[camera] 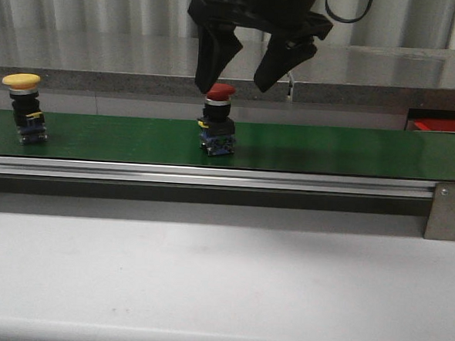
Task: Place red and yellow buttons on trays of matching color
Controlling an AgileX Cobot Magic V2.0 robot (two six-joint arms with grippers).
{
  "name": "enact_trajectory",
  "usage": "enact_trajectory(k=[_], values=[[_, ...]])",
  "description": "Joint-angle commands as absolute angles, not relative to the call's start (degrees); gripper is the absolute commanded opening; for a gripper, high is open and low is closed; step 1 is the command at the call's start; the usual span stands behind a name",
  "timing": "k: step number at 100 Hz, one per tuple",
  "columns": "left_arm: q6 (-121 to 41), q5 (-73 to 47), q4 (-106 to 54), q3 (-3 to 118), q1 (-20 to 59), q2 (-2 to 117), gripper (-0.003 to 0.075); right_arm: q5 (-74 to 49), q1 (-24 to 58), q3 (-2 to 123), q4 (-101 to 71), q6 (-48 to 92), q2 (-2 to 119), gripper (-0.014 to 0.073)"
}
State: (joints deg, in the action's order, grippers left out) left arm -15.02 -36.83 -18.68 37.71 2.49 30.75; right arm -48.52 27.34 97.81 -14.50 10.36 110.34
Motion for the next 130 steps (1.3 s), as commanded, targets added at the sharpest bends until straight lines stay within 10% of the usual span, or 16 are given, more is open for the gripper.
enact_trajectory(k=[1, 24, 58, 130], values=[[-14.48, -32.64, -19.74, 39.15, 3.01, 30.86, -0.0020, -44.52, 27.40, 99.78, -15.75, 10.74, 108.31, 0.0612], [-14.48, -32.64, -19.74, 39.15, 3.01, 30.86, -0.0020, -41.71, 27.40, 99.78, -15.47, 10.74, 110.05, 0.0598], [-14.48, -32.64, -19.74, 39.15, 3.01, 30.86, -0.0020, -42.16, 27.22, 99.78, -13.20, 10.74, 110.05, 0.0190], [-14.48, -32.64, -19.74, 39.15, 3.01, 30.86, -0.0020, -44.93, 7.26, 99.91, -13.13, 10.74, 95.30, 0.0183]])
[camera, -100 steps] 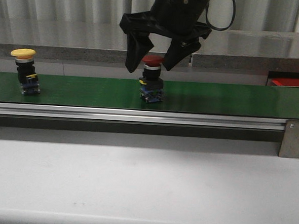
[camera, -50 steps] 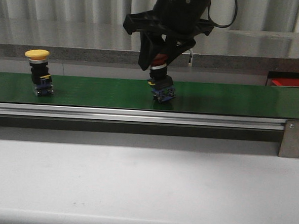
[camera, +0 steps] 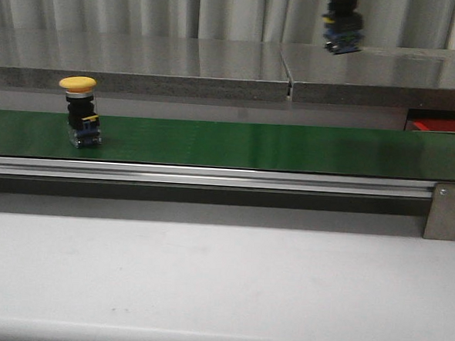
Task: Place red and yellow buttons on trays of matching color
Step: 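Grasp the red button on the belt with the right gripper and lift, then lower the red button into the red tray and open the right gripper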
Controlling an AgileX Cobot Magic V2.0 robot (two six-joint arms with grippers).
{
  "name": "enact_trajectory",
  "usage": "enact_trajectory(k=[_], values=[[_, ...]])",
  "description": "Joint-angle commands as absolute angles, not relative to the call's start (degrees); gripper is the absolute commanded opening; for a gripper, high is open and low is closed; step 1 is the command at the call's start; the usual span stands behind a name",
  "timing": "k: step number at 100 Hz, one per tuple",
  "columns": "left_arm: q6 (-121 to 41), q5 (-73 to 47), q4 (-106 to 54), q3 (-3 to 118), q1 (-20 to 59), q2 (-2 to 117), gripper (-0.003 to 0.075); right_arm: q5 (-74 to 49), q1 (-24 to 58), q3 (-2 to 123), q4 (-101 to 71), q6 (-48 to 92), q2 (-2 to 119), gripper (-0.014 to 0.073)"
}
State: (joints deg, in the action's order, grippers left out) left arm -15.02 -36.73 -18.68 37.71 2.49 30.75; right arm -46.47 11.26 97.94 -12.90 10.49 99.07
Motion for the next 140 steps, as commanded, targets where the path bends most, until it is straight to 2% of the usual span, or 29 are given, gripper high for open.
enact_trajectory(k=[1, 34, 65, 109, 140], values=[[-14.48, -32.64, -19.74, 39.15, 3.01, 30.86, -0.0020, -45.05, 6.88, 99.91, -13.13, 10.74, 95.30, 0.0183], [-14.48, -32.64, -19.74, 39.15, 3.01, 30.86, -0.0020, -44.79, -8.22, 99.21, -13.18, 10.74, 95.85, 0.0183], [-14.48, -32.64, -19.74, 39.15, 3.01, 30.86, -0.0020, -42.40, -18.65, 99.16, -18.58, 10.74, 101.22, 0.0183], [-14.48, -32.64, -19.74, 39.15, 3.01, 30.86, -0.0020, -39.08, -19.90, 99.16, -22.50, 10.78, 112.61, 0.0183], [-14.48, -32.64, -19.74, 39.15, 3.01, 30.86, -0.0020, -37.56, -19.90, 99.16, -23.84, 10.78, 116.21, 0.0183]])
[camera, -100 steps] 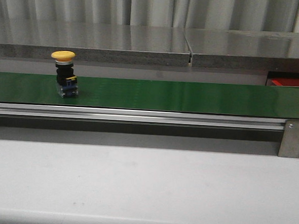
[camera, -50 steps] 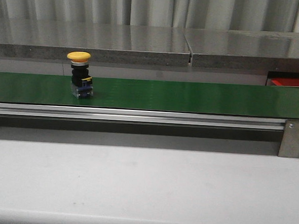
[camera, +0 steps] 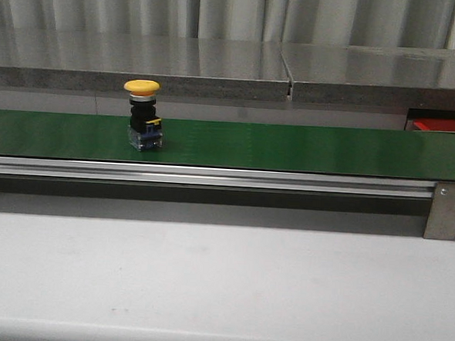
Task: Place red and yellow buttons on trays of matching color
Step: 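Lower the red button into the red tray and open the right gripper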
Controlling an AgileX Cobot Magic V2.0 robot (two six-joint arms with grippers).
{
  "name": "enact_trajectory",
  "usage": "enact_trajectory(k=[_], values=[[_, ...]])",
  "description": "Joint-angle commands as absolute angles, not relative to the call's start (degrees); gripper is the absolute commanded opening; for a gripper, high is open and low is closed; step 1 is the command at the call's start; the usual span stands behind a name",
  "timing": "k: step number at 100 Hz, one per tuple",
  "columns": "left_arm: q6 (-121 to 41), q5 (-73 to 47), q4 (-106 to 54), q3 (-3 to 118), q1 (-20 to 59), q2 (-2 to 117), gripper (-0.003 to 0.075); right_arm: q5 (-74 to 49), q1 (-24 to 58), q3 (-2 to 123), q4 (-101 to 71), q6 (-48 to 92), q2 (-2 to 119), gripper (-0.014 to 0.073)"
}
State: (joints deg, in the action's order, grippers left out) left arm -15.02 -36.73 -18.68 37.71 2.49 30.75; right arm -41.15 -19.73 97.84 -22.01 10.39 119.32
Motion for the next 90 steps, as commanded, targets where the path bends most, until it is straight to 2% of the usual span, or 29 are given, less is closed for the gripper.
enact_trajectory(k=[1, 39, 46, 56, 63, 68, 90], values=[[-14.48, -32.64, -19.74, 39.15, 3.01, 30.86, -0.0020, -37.49, -19.90, 99.16, -23.86, 10.78, 116.27, 0.0183], [-14.48, -32.64, -19.74, 39.15, 3.01, 30.86, -0.0020, -37.68, -19.90, 99.16, -25.77, 10.91, 118.46, 0.0192], [-14.48, -32.64, -19.74, 39.15, 3.01, 30.86, -0.0020, -38.11, -19.90, 99.16, -25.91, 11.26, 118.58, 0.0256], [-14.48, -32.64, -19.74, 39.15, 3.01, 30.86, -0.0020, -38.73, -19.90, 99.16, -26.16, 11.26, 118.58, 0.0459], [-14.48, -32.64, -19.74, 39.15, 3.01, 30.86, -0.0020, -39.11, -19.90, 99.16, -26.29, 11.26, 118.58, 0.0558], [-14.48, -32.64, -19.74, 39.15, 3.01, 30.86, -0.0020, -39.41, -19.90, 99.16, -26.29, 11.26, 118.46, 0.0582], [-14.48, -32.64, -19.74, 39.15, 3.01, 30.86, -0.0020, -39.58, -19.90, 98.29, -26.02, 13.47, 114.48, 0.0581]])
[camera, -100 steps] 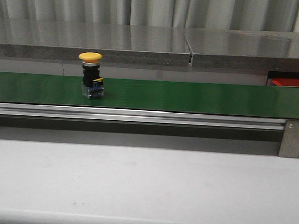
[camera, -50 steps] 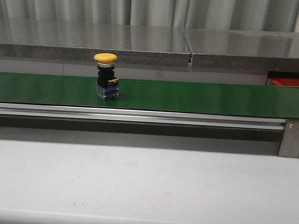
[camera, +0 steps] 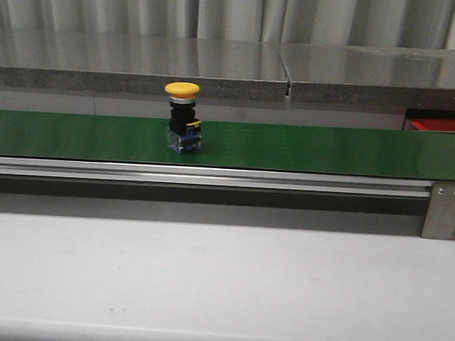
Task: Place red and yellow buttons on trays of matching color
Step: 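Lower the red button into the red tray and open the right gripper, then move the right gripper back over the belt toward the yellow button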
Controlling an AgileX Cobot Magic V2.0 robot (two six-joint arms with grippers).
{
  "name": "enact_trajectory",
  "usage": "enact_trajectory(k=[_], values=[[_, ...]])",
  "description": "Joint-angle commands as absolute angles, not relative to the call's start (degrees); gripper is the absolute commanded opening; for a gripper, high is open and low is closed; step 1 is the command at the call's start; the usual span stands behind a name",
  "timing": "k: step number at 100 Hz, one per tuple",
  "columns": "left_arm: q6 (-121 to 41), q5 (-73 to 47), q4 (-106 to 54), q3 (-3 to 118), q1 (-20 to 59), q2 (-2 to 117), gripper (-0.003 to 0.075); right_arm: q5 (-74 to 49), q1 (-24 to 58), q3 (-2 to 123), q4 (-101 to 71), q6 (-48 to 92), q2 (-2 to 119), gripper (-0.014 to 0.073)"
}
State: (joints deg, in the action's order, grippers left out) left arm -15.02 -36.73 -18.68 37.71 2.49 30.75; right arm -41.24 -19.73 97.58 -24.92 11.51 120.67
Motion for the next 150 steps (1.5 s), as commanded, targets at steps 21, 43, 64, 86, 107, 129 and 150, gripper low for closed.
enact_trajectory(k=[21, 43, 64, 86, 107, 129, 150], values=[[-14.48, -32.64, -19.74, 39.15, 3.01, 30.86, -0.0020, -34.83, -19.90, 90.65, -25.90, 15.35, 106.12, 0.0581], [-14.48, -32.64, -19.74, 39.15, 3.01, 30.86, -0.0020, -30.89, -19.14, 80.87, -25.90, 17.50, 95.14, 0.0581], [-14.48, -32.64, -19.74, 39.15, 3.01, 30.86, -0.0020, -31.55, -15.30, 76.39, -25.88, 18.29, 87.04, 0.0581], [-14.48, -32.64, -19.74, 39.15, 3.01, 30.86, -0.0020, -34.87, -7.93, 75.83, -25.63, 18.56, 83.33, 0.0581], [-14.48, -32.64, -19.74, 39.15, 3.01, 30.86, -0.0020, -39.50, -0.02, 75.83, -25.56, 18.72, 83.39, 0.0581], [-14.48, -32.64, -19.74, 39.15, 3.01, 30.86, -0.0020, -40.49, 5.90, 76.15, -24.95, 18.78, 83.92, 0.0581], [-14.48, -32.64, -19.74, 39.15, 3.01, 30.86, -0.0020, -43.87, 10.18, 78.28, -24.84, 18.92, 87.50, 0.0581]])
